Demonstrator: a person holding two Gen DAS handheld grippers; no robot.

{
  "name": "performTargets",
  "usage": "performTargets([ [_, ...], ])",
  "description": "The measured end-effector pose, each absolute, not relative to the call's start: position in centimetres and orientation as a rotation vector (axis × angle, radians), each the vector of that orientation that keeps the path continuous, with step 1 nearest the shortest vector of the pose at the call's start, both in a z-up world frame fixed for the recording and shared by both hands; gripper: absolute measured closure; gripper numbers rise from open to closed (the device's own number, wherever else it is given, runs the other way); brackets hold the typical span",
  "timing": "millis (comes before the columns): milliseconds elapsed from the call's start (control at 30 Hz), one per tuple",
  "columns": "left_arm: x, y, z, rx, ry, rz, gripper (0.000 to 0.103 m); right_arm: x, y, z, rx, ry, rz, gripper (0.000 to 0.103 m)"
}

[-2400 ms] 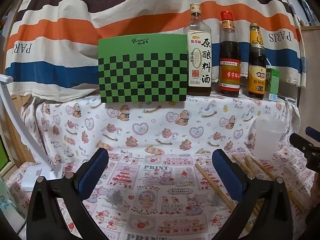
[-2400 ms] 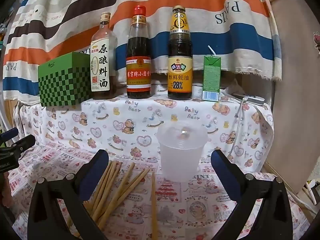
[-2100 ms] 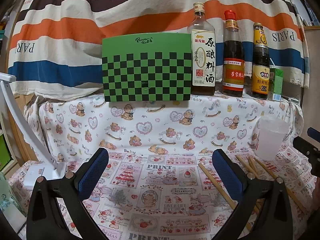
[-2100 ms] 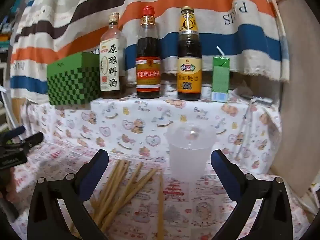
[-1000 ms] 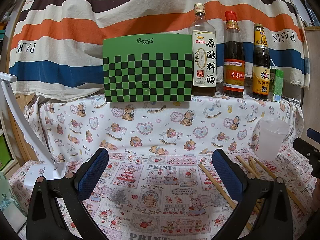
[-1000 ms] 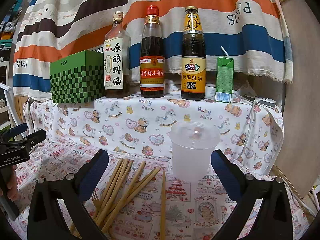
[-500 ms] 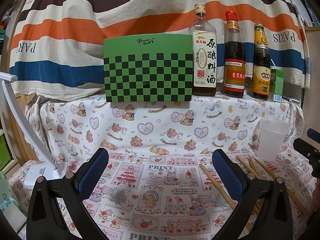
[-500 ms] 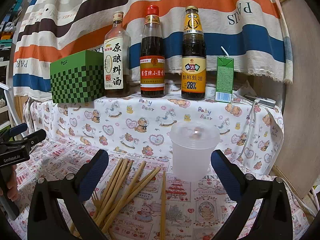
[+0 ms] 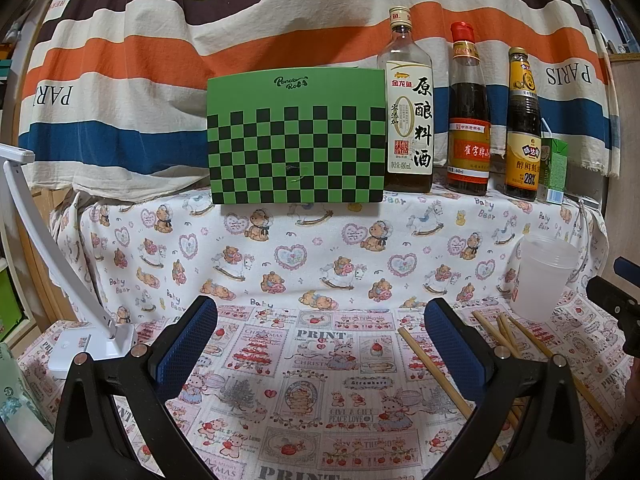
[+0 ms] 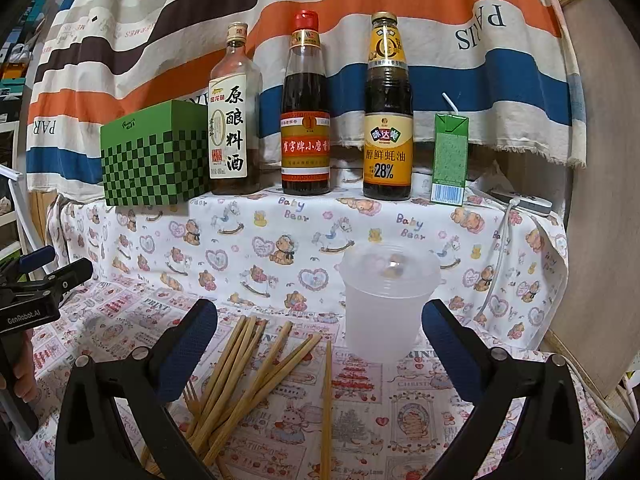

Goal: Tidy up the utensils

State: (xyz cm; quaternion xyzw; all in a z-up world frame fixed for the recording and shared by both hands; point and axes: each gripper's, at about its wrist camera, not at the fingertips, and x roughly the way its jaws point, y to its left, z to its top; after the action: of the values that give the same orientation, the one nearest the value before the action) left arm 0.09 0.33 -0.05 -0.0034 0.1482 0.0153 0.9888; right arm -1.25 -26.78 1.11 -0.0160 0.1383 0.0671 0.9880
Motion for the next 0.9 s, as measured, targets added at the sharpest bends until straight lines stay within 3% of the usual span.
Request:
performTargets([
  [900, 0.09, 0.47, -0.12, -0.002, 0.295, 0.051, 0.000, -1.18, -26.94, 1.14, -0.033, 0.275, 0.119, 0.000],
])
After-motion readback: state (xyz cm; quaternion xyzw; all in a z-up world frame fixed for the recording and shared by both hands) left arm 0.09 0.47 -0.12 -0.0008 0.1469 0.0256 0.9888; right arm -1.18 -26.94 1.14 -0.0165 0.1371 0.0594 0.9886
